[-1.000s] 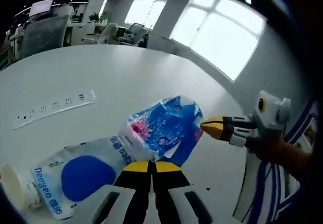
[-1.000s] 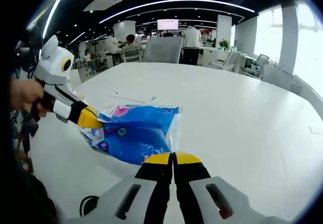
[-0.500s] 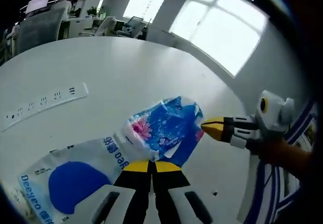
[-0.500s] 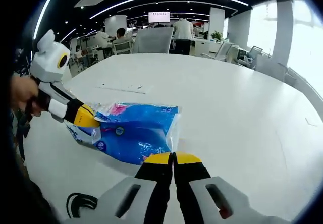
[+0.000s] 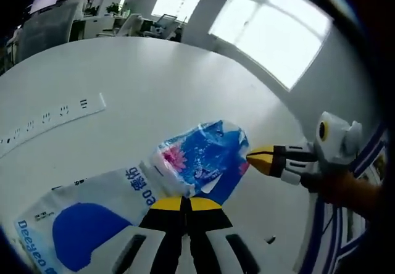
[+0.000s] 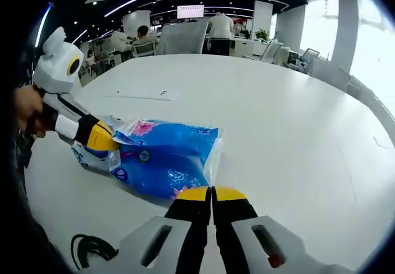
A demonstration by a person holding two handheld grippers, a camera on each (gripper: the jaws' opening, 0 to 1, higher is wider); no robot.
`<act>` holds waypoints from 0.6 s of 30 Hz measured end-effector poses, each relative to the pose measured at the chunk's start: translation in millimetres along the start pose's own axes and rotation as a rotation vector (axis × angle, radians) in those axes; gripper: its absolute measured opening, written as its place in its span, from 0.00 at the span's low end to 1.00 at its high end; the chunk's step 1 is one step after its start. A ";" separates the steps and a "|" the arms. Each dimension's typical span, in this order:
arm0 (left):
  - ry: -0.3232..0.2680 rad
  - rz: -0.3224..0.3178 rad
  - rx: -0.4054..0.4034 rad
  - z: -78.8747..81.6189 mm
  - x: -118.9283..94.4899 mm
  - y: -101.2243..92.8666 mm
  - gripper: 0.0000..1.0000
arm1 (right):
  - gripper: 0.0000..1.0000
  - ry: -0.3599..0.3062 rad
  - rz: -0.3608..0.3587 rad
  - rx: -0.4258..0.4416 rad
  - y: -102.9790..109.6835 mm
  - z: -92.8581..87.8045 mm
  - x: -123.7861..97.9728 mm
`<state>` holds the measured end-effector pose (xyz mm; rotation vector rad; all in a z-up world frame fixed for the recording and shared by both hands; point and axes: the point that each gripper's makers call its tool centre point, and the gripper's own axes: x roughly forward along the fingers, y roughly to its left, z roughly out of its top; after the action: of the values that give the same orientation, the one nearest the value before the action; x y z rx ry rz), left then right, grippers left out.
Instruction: Arrange the tabletop items into an orderly group along one side of the table until the central work area is clear of visible clutter.
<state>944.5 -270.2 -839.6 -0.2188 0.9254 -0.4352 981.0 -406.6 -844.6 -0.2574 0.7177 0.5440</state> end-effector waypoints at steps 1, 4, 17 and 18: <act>0.001 0.001 0.000 -0.3 0.8 0.0 0.00 | 0.00 0.001 -0.001 -0.001 -0.1 -0.3 0.3; 0.007 0.004 -0.005 -1.1 3.7 1.3 0.00 | 0.00 0.009 0.001 -0.001 -1.2 -2.0 2.9; 0.021 0.018 -0.015 -4.3 10.3 4.4 0.00 | 0.00 0.030 0.009 0.015 -1.6 -5.5 7.9; 0.019 0.022 -0.013 -3.9 10.4 5.4 0.00 | 0.00 0.031 0.010 0.014 -1.5 -5.5 8.3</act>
<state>948.2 -270.1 -851.3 -0.2164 0.9487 -0.4114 983.9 -406.9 -854.3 -0.2501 0.7528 0.5455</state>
